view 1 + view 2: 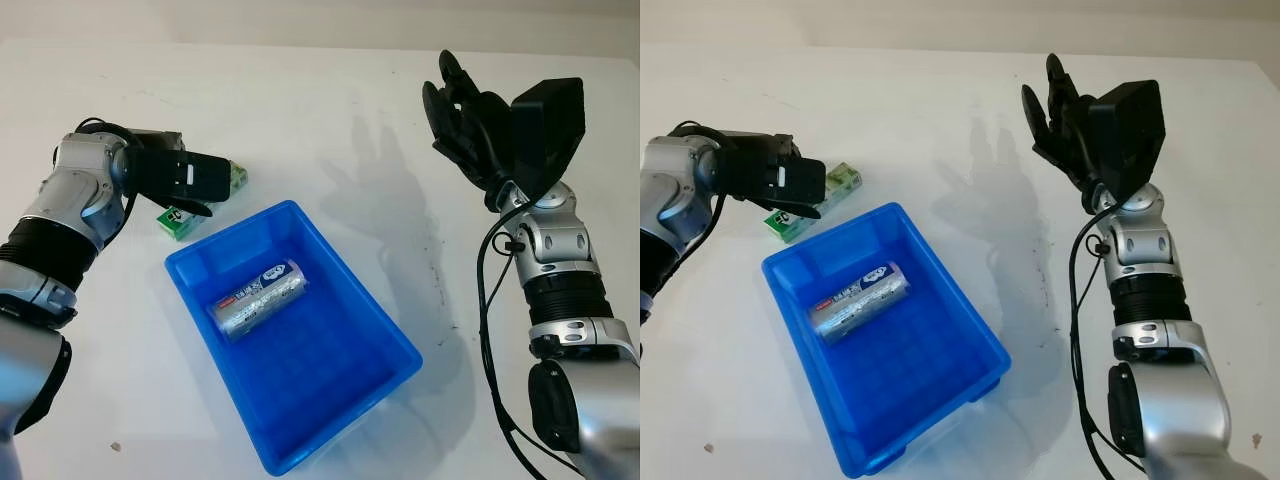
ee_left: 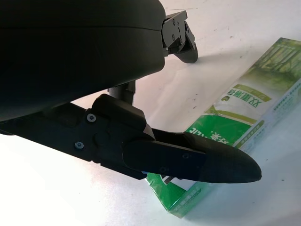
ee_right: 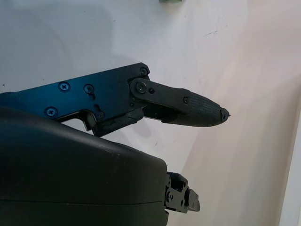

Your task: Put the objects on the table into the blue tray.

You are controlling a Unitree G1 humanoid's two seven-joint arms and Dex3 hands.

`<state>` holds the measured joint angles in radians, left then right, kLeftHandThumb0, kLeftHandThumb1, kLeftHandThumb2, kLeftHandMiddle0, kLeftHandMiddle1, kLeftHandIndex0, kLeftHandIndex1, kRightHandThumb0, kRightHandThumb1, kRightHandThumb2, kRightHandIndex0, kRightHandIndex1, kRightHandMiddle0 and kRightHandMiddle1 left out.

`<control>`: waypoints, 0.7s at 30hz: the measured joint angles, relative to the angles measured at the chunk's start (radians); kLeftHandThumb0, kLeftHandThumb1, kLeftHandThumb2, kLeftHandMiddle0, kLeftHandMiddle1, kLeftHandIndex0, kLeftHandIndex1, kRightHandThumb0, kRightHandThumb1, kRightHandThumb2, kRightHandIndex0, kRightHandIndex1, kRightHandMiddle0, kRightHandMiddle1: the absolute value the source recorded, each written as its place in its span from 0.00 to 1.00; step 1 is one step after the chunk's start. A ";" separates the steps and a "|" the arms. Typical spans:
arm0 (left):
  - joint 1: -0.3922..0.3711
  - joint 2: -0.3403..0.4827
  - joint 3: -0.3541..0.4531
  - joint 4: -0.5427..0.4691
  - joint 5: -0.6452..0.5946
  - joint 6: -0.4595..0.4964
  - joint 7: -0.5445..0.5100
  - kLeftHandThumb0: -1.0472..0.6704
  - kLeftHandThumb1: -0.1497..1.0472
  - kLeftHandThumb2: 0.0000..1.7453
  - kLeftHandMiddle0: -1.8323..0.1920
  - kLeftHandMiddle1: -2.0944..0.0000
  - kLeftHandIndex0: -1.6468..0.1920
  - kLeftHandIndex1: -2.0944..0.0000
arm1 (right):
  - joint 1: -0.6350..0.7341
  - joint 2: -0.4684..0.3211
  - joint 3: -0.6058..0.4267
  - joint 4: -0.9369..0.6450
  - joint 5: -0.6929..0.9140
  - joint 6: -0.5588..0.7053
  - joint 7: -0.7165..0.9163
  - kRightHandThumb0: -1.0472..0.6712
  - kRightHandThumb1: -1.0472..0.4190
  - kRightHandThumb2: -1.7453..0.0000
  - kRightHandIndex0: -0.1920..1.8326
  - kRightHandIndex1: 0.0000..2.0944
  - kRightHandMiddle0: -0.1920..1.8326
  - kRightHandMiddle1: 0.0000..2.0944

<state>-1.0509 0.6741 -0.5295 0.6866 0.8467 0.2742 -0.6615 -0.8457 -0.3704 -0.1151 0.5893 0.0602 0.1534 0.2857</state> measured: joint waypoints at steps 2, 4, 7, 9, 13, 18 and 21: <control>0.000 -0.008 -0.003 0.000 0.012 0.013 0.000 0.09 1.00 0.17 0.81 0.60 0.92 0.36 | 0.000 0.000 -0.002 0.000 0.001 0.000 0.000 0.23 0.00 0.65 0.00 0.00 0.00 0.00; -0.001 -0.012 -0.003 0.000 0.015 0.019 -0.001 0.10 1.00 0.17 0.79 0.63 0.90 0.45 | 0.000 -0.001 -0.007 0.000 0.001 0.000 0.000 0.23 0.00 0.66 0.00 0.00 0.00 0.00; -0.001 -0.013 -0.003 0.000 0.015 0.018 -0.001 0.13 1.00 0.15 0.75 0.39 0.88 0.50 | 0.000 -0.001 -0.015 0.000 0.003 0.000 0.002 0.23 0.00 0.66 0.00 0.00 0.00 0.00; 0.000 -0.008 -0.001 0.002 0.011 -0.006 0.004 0.18 1.00 0.13 0.70 0.19 0.87 0.44 | 0.000 -0.002 -0.018 0.001 0.003 0.000 0.002 0.23 0.00 0.66 0.00 0.00 0.00 0.00; 0.012 0.003 0.003 0.010 -0.003 -0.063 0.044 0.35 1.00 0.18 0.67 0.01 0.91 0.10 | 0.000 -0.003 -0.019 0.001 0.003 -0.001 0.004 0.23 0.00 0.66 0.00 0.00 0.00 0.00; 0.031 0.011 0.007 0.015 -0.008 -0.115 0.091 0.43 1.00 0.23 0.47 0.00 0.83 0.00 | 0.000 -0.006 -0.020 0.002 0.005 -0.005 0.011 0.23 0.00 0.66 0.00 0.00 0.00 0.00; 0.033 0.018 0.001 0.015 0.000 -0.140 0.102 0.44 1.00 0.23 0.45 0.00 0.91 0.00 | -0.001 -0.009 -0.020 0.003 0.004 -0.009 0.013 0.23 0.00 0.66 0.00 0.00 0.00 0.00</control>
<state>-1.0177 0.6921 -0.5284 0.7015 0.8463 0.1342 -0.5593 -0.8464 -0.3792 -0.1354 0.5920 0.0647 0.1449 0.2984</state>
